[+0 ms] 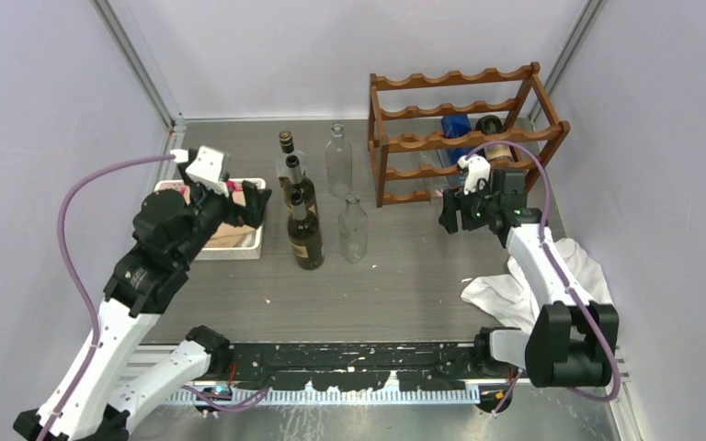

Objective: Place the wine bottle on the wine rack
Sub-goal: Place the wine bottle in the wine rack.

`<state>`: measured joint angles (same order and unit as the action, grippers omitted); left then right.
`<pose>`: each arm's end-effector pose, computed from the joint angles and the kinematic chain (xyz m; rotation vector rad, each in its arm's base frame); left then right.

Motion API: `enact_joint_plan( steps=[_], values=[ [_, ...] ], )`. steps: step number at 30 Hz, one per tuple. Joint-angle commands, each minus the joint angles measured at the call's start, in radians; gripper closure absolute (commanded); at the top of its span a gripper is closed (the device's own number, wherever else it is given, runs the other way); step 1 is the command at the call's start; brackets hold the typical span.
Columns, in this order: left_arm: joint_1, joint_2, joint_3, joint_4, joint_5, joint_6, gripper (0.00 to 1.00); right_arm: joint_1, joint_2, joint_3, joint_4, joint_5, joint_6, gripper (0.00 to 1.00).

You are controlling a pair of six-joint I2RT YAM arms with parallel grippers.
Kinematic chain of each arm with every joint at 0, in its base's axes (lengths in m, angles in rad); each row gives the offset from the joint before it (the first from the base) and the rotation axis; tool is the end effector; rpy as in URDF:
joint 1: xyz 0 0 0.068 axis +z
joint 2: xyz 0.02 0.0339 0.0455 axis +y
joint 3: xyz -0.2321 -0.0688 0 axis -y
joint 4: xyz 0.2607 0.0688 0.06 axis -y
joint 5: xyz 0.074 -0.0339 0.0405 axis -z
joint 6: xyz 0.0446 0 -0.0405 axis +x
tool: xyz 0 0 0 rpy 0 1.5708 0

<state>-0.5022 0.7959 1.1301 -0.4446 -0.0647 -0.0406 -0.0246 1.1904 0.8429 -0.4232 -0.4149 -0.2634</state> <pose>0.1784 -0.0947 0.4085 0.3394 1.6589 -0.3535 0.2821 0.0110 0.2167 -0.4721 2.2351 0.3359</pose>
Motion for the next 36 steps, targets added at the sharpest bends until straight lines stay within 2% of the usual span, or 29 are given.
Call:
enact_joint_plan(
  steps=[1,4,9,17,19,25,33,36],
  values=[
    [0.028,-0.053,-0.124,0.103,-0.151,0.019,0.1,0.025,0.084,0.02,0.178,0.185,0.092,0.27],
    [0.028,-0.059,-0.148,0.099,-0.213,0.07,0.1,0.025,0.165,0.05,0.202,0.177,0.132,0.33],
    [0.028,-0.077,-0.188,0.128,-0.229,0.107,0.11,0.069,0.248,0.063,0.254,0.188,0.154,0.37],
    [0.028,-0.067,-0.193,0.131,-0.196,0.109,0.11,0.097,0.232,-0.001,0.379,0.237,0.184,0.38],
    [0.028,-0.07,-0.197,0.133,-0.192,0.11,0.11,0.098,0.243,-0.002,0.393,0.266,0.188,0.41],
    [0.028,-0.074,-0.204,0.14,-0.189,0.115,0.12,0.1,0.259,-0.007,0.386,0.288,0.178,0.49],
    [0.028,-0.076,-0.208,0.146,-0.183,0.12,0.12,0.1,0.267,-0.011,0.373,0.281,0.185,0.52],
    [0.028,-0.078,-0.211,0.149,-0.184,0.122,0.12,0.102,0.267,-0.013,0.368,0.283,0.195,0.56]
  ],
)
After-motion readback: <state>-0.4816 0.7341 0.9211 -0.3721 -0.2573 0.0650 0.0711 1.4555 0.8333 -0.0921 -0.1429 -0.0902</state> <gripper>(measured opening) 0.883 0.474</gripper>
